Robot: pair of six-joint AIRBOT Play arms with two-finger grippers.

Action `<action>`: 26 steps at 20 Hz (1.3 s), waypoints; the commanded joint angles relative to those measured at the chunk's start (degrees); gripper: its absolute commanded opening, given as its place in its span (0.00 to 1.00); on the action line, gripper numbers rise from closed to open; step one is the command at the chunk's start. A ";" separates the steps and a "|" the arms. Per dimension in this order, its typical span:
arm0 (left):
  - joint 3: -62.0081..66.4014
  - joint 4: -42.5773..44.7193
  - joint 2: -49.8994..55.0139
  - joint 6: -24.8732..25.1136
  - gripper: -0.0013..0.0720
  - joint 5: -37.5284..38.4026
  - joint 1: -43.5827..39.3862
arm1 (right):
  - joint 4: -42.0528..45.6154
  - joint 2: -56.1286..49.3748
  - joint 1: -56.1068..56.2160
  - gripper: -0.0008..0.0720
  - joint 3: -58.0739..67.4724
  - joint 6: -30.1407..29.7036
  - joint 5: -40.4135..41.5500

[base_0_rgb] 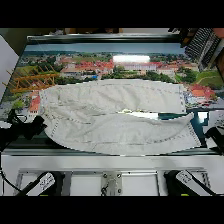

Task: Fold the clothes and pants, and hang the long-sleeved shirts on hangers.

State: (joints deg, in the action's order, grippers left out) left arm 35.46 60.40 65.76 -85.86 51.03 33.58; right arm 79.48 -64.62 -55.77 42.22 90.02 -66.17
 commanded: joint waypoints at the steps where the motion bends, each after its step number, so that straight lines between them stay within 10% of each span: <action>1: 0.04 0.00 -0.07 0.15 0.05 1.05 -0.04 | -2.40 -0.52 -6.12 0.94 -5.68 -3.48 2.51; 11: 0.07 -0.02 -0.09 0.15 0.05 1.99 -0.04 | -19.43 -3.26 -5.90 0.93 -13.51 -14.99 10.47; 13: 0.04 -0.02 -0.09 0.15 0.05 1.99 -0.02 | -20.68 -3.23 -5.90 0.71 -13.49 -15.34 10.47; 16: 0.04 -0.02 -0.09 0.15 0.05 1.97 -0.02 | -21.27 -3.23 -5.90 0.62 -13.46 -17.25 10.27; 18: 0.07 0.00 -0.09 0.17 0.05 1.95 -0.02 | -21.24 -2.80 -5.90 0.11 -13.25 -18.60 9.75; 19: 0.31 0.09 -0.11 0.17 0.05 2.05 -0.02 | -20.83 -2.01 -5.90 0.05 -12.61 -18.91 8.87; 26: 12.20 5.75 -0.13 0.46 0.05 18.53 -0.09 | -2.60 10.86 -5.88 0.04 -0.31 -9.79 -2.91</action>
State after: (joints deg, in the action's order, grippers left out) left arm 43.38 64.20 65.67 -85.71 62.19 33.54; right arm 69.56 -58.39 -61.63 37.39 76.66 -64.10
